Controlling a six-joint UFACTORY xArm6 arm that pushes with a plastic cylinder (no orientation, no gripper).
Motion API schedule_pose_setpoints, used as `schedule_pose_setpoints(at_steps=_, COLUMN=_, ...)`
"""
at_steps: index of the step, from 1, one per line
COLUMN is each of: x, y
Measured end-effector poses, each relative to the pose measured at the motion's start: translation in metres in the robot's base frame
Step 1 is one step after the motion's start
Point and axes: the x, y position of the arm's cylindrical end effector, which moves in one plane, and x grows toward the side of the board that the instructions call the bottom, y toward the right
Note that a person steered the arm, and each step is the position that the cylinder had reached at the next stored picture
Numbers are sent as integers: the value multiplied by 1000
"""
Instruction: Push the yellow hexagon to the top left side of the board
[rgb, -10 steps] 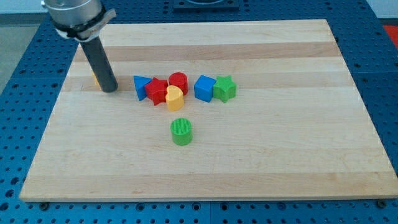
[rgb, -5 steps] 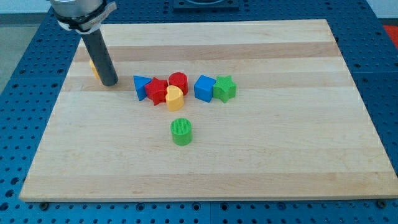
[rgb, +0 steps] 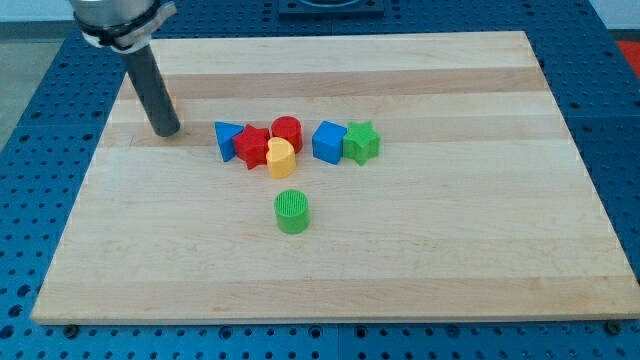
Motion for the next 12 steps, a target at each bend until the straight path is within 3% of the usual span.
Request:
schedule_pose_setpoints(at_steps=1, x=-30, y=-11)
schedule_pose_setpoints(at_steps=4, x=-53, y=-12)
schedule_pose_setpoints(at_steps=5, x=-78, y=-12)
schedule_pose_setpoints(at_steps=10, x=-79, y=-47)
schedule_pose_setpoints(at_steps=12, x=-105, y=-18)
